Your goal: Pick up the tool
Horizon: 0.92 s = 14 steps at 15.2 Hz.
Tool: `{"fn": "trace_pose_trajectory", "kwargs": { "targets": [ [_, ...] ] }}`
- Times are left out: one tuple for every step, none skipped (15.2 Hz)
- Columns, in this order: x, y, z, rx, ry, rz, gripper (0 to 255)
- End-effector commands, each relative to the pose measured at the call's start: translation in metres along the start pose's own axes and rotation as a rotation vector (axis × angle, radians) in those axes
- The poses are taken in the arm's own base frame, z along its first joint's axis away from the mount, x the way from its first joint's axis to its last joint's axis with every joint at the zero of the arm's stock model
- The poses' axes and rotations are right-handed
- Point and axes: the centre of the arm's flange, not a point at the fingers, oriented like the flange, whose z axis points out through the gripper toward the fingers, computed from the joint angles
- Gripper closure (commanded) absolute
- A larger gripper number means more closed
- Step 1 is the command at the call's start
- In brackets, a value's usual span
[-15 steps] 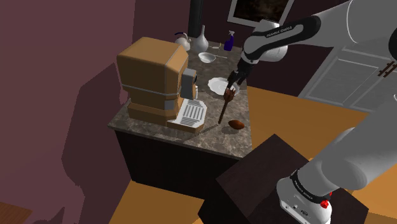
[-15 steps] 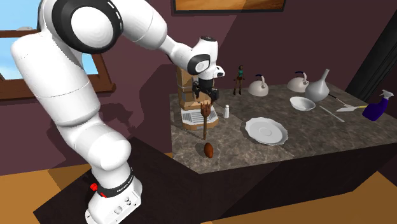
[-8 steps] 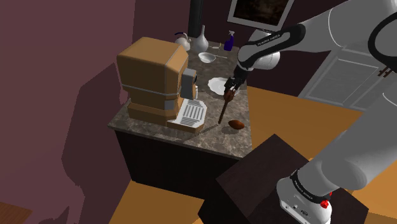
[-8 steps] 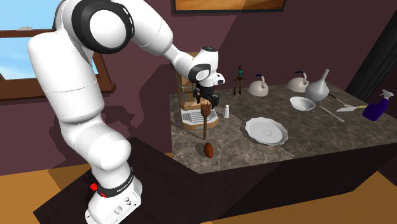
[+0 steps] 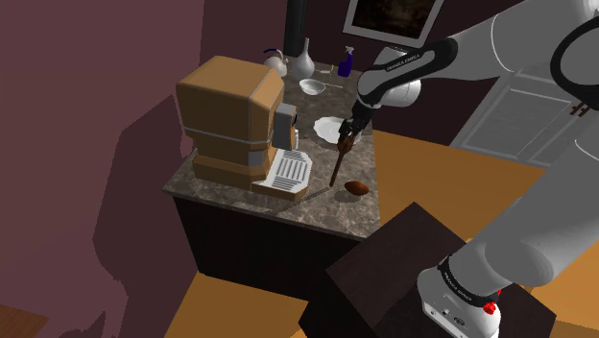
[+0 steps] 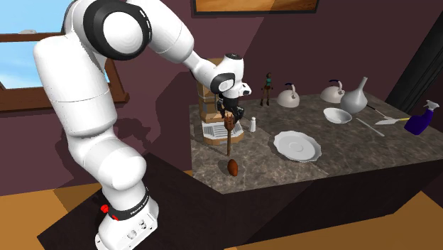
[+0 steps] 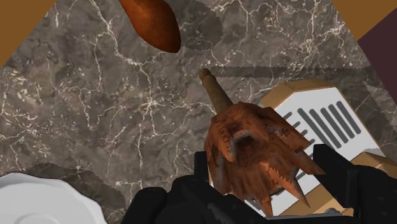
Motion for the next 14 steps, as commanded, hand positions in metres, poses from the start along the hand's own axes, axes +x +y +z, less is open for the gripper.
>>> {"fn": "trace_pose_trajectory", "kwargs": {
  "targets": [
    [0.0, -0.001, 0.001, 0.001, -0.003, 0.0, 255],
    [0.0, -0.001, 0.001, 0.001, -0.003, 0.0, 255],
    [0.0, 0.0, 0.001, 0.001, -0.003, 0.0, 255],
    [-0.001, -0.001, 0.001, 0.001, -0.003, 0.0, 255],
    [0.0, -0.001, -0.004, 0.001, -0.003, 0.0, 255],
    [0.001, -0.002, -0.009, 0.001, -0.003, 0.0, 255],
    [0.001, -0.002, -0.014, 0.001, -0.003, 0.0, 255],
    [0.002, -0.003, -0.019, 0.001, -0.003, 0.0, 255],
    [0.003, -0.003, -0.025, 0.001, -0.003, 0.0, 255],
    [0.003, -0.004, -0.03, 0.001, -0.003, 0.0, 255],
    [0.004, -0.004, -0.035, 0.001, -0.003, 0.0, 255],
    [0.005, -0.005, -0.04, 0.001, -0.003, 0.0, 255],
    [0.005, -0.005, -0.046, 0.001, -0.003, 0.0, 255],
    [0.006, -0.006, -0.051, 0.001, -0.003, 0.0, 255]
  ]
}}
